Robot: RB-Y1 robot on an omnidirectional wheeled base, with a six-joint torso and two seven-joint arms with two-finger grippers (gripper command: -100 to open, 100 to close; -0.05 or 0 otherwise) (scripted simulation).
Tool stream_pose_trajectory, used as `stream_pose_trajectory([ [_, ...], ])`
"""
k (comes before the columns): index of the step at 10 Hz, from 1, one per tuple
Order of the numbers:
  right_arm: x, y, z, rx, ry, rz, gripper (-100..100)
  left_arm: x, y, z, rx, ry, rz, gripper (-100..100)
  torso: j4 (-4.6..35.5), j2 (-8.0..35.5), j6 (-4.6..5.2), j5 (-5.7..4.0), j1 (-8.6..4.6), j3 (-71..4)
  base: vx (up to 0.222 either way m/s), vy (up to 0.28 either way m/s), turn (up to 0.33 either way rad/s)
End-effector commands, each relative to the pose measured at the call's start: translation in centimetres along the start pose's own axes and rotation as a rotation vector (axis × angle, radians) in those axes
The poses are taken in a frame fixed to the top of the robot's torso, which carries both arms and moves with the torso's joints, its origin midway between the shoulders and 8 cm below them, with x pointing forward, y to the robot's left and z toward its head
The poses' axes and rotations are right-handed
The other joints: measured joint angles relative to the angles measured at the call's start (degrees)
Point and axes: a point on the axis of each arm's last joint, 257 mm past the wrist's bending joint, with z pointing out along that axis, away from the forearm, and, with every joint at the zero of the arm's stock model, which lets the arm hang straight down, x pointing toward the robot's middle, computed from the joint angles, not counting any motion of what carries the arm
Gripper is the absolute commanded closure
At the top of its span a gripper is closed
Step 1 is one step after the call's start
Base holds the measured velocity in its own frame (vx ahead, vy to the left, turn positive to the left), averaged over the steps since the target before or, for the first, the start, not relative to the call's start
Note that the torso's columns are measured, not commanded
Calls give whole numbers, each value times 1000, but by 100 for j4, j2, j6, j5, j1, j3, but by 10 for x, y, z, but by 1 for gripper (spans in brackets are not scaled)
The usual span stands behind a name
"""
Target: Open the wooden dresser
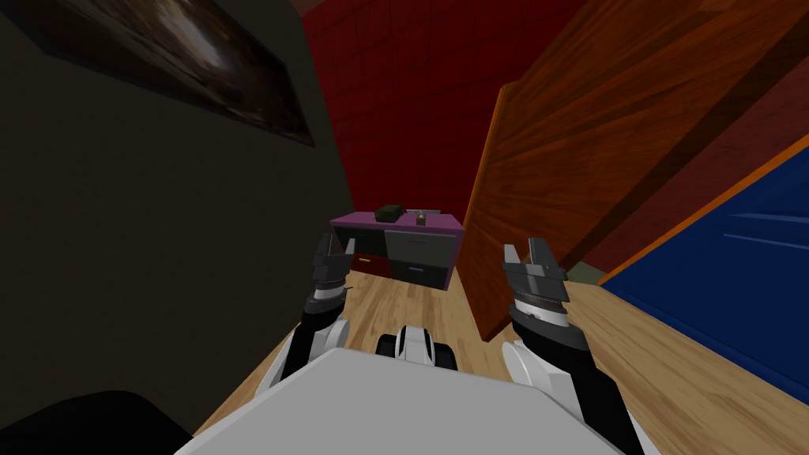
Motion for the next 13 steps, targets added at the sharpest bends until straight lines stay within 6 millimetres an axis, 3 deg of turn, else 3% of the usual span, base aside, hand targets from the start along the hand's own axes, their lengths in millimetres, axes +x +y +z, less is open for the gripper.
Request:
stream_pose_trajectory([
  [1, 0, 0, 0, 0, 0, 0, 0, 12, 21, -7, -46, 65, 4, -100, 6, 7, 1, -1, -4, -3, 88, -22, 16],
  [3, 0, 0, 0, 0, 0, 0, 0, 21, 49, -19, -109, 108, 4, -100, 10, 18, 0, 1, 2, 2, 110, -24, 22],
  [4, 0, 0, 0, 0, 0, 0, 0, 21, 50, -19, -110, 108, 4, -100, 9, 10, 0, 0, -1, -2, 113, -36, 12],
  [13, 0, 0, 0, 0, 0, 0, 0, 42, 143, -73, -320, 159, -10, -100, 10, 18, 1, 0, 0, 2, 119, -30, 19],
])
